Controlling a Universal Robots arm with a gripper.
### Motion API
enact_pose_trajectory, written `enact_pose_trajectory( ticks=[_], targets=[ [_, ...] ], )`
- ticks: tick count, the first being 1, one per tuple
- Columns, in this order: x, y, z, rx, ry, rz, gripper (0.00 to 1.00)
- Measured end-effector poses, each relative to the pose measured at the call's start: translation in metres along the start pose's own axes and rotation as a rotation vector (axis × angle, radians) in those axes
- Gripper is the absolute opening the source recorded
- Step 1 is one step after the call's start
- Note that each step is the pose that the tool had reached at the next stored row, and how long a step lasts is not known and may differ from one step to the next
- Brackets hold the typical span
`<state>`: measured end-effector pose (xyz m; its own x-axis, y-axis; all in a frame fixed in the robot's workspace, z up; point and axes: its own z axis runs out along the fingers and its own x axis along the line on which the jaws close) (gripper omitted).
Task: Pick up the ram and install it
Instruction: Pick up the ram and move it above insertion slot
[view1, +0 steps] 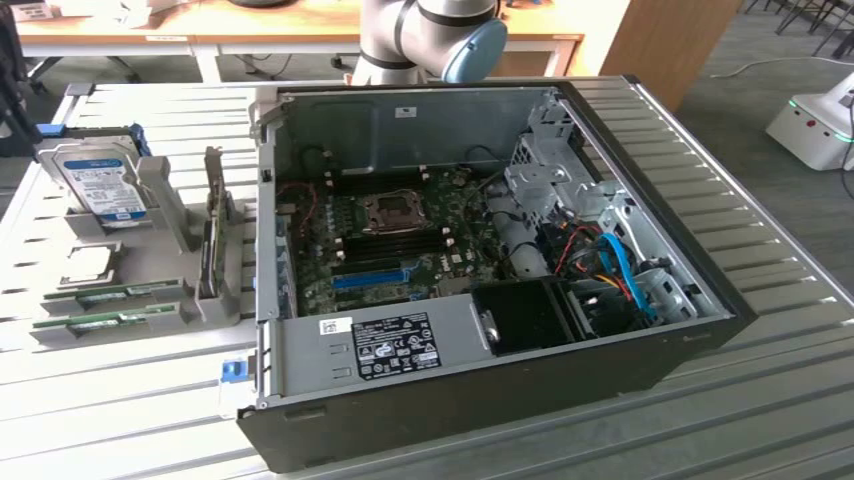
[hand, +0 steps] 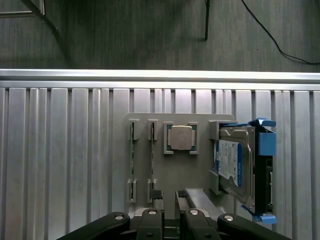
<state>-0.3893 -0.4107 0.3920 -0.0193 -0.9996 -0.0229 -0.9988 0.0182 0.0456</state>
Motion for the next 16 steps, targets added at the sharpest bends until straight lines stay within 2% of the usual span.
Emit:
enact_pose_trajectory(
  ticks=[16],
  targets=[
    [0.0083,-0.0001,-0.0002,0.0000,0.0000,0.000,0.24]
  ],
)
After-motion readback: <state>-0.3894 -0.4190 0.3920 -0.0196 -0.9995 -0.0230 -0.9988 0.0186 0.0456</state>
